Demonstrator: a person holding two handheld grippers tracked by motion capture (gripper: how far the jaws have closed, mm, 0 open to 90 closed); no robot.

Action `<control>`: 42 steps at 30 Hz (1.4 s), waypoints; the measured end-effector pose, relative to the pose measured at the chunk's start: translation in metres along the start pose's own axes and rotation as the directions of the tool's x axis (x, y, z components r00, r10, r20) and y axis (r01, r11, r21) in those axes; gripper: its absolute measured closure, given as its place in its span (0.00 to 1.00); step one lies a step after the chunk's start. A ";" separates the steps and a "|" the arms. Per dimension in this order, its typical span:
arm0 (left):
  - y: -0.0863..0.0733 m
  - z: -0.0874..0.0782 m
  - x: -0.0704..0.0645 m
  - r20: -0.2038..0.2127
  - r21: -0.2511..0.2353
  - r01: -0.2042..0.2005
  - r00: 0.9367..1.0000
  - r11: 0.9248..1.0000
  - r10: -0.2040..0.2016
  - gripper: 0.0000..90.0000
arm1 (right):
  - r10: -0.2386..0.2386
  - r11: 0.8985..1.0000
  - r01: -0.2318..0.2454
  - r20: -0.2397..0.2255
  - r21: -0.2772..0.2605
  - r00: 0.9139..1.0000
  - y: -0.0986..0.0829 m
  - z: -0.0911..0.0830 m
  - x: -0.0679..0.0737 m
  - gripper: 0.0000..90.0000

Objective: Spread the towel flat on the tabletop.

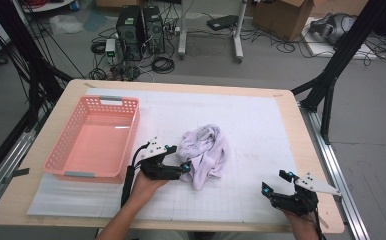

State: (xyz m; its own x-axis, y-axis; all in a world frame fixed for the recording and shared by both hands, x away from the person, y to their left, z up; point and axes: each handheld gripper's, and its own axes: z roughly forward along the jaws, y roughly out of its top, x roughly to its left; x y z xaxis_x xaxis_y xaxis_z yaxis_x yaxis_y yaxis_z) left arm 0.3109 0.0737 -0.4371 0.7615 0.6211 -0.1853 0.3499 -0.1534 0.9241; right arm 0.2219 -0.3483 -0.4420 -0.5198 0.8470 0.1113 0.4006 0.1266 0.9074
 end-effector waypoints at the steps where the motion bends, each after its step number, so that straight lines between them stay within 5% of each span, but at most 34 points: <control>1: 0.000 0.001 0.001 -0.004 0.006 -0.002 1.000 1.000 0.002 0.23 | 0.006 1.000 -0.006 -0.009 0.006 1.000 0.001 0.002 0.001 0.17; 8: -0.002 0.008 0.004 -0.048 0.085 0.041 0.998 0.996 -0.037 0.28 | -0.015 0.999 0.017 -0.042 0.051 0.999 0.003 0.017 0.010 0.17; 13: -0.005 0.011 0.005 -0.040 0.126 0.036 0.999 0.991 -0.031 0.38 | -0.027 0.997 0.030 -0.034 0.076 0.999 0.003 0.021 0.009 0.17; 16: -0.008 0.014 0.006 -0.040 0.188 0.010 0.999 0.982 -0.002 0.47 | -0.024 0.995 0.029 -0.047 0.098 0.999 0.004 0.024 0.010 0.21; 20: -0.007 0.014 0.004 -0.039 0.197 -0.011 0.999 0.980 0.019 0.70 | -0.040 0.994 0.048 -0.083 0.097 0.996 0.010 0.031 0.017 0.29; 22: -0.006 0.012 0.004 -0.054 0.184 0.015 0.999 0.983 -0.005 0.79 | -0.045 0.993 0.056 -0.106 0.104 0.993 0.014 0.038 0.023 0.29; 27: -0.004 0.007 0.005 -0.079 0.149 0.001 0.997 0.989 0.011 0.85 | -0.065 0.988 0.087 -0.167 0.125 0.984 0.028 0.062 0.039 0.29; 30: -0.003 0.004 0.007 -0.095 0.127 0.008 0.996 0.992 0.004 0.87 | -0.066 0.988 0.095 -0.223 0.120 0.972 0.037 0.082 0.051 0.38; 35: -0.001 0.000 0.010 -0.096 0.092 0.067 0.994 0.993 -0.058 0.87 | -0.099 0.967 0.156 -0.268 0.201 0.958 0.037 0.116 0.072 0.48; 37: 0.000 -0.001 0.010 -0.096 0.091 0.065 0.994 0.994 -0.056 0.87 | -0.140 0.947 0.203 -0.248 0.250 0.959 0.037 0.124 0.077 0.65; 39: 0.001 -0.002 0.010 -0.098 0.090 0.065 0.994 0.994 -0.056 0.87 | -0.194 0.931 0.248 -0.214 0.266 0.957 0.038 0.124 0.081 0.85; 42: 0.004 -0.007 0.013 -0.103 0.080 0.065 0.993 0.995 -0.056 0.88 | -0.227 0.920 0.274 -0.187 0.281 0.956 0.038 0.105 0.073 0.93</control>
State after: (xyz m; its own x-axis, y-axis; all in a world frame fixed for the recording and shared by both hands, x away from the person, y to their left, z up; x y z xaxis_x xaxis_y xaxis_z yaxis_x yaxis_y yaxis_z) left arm 0.3187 0.0864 -0.4332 0.6802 0.7048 -0.2015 0.4408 -0.1736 0.8807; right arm 0.2785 -0.2276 -0.4415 -0.7287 0.6844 -0.0241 0.4383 0.4932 0.7515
